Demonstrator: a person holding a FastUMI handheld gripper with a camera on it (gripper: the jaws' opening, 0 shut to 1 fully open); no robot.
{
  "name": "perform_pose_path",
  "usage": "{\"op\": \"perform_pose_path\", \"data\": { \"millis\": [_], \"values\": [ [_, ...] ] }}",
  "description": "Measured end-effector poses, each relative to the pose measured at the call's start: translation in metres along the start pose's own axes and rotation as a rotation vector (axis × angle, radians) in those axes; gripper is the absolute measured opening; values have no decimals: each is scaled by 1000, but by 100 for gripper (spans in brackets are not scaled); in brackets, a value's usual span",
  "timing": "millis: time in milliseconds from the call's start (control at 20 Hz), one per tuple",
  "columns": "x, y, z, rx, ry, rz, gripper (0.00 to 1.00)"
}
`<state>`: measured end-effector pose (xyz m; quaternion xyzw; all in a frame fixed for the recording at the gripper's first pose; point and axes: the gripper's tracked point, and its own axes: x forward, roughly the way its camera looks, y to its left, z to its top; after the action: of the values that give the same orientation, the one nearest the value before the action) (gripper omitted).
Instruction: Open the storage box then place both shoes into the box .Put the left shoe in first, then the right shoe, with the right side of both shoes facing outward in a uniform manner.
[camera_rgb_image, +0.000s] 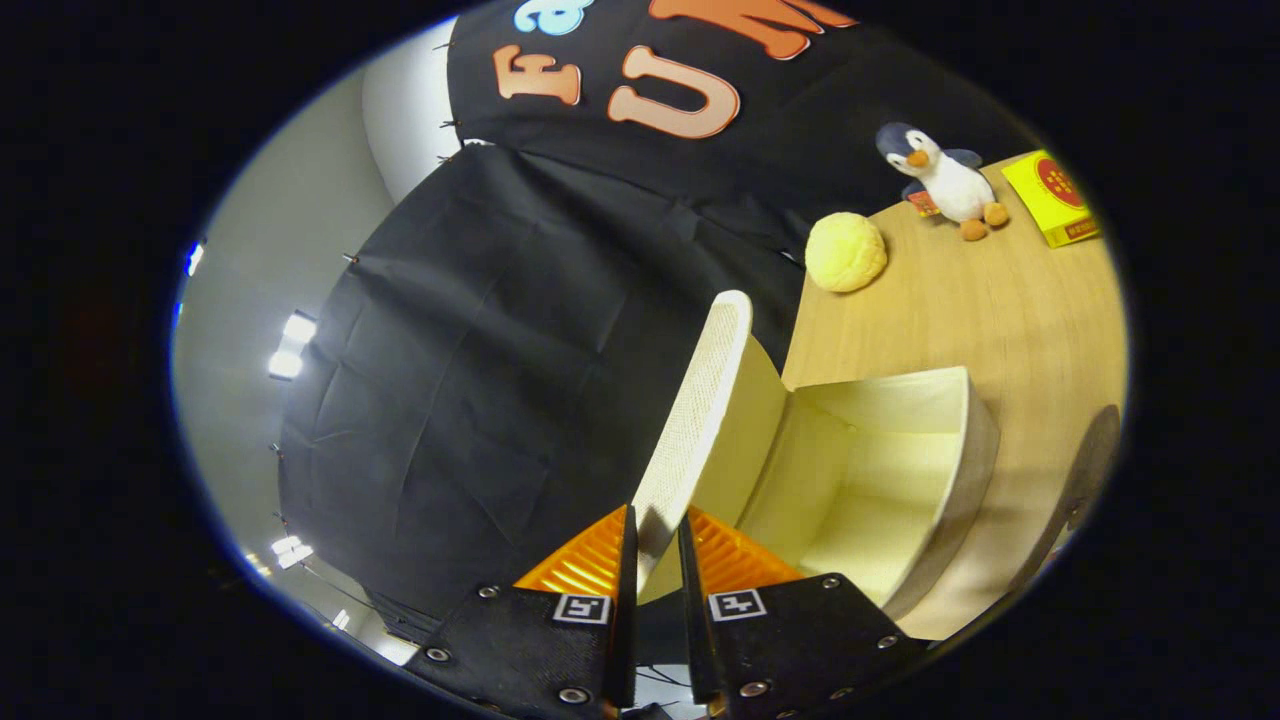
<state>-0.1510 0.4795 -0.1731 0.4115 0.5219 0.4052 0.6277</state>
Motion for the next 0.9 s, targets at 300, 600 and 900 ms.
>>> {"op": "perform_pose_path", "data": {
  "millis": [300,600,900],
  "values": [
    [74,41,-1,-11,49,9,19],
    [148,50,-14,-4,77,-23,18],
    [170,53,-9,-39,25,-73,32]
  ]
}}
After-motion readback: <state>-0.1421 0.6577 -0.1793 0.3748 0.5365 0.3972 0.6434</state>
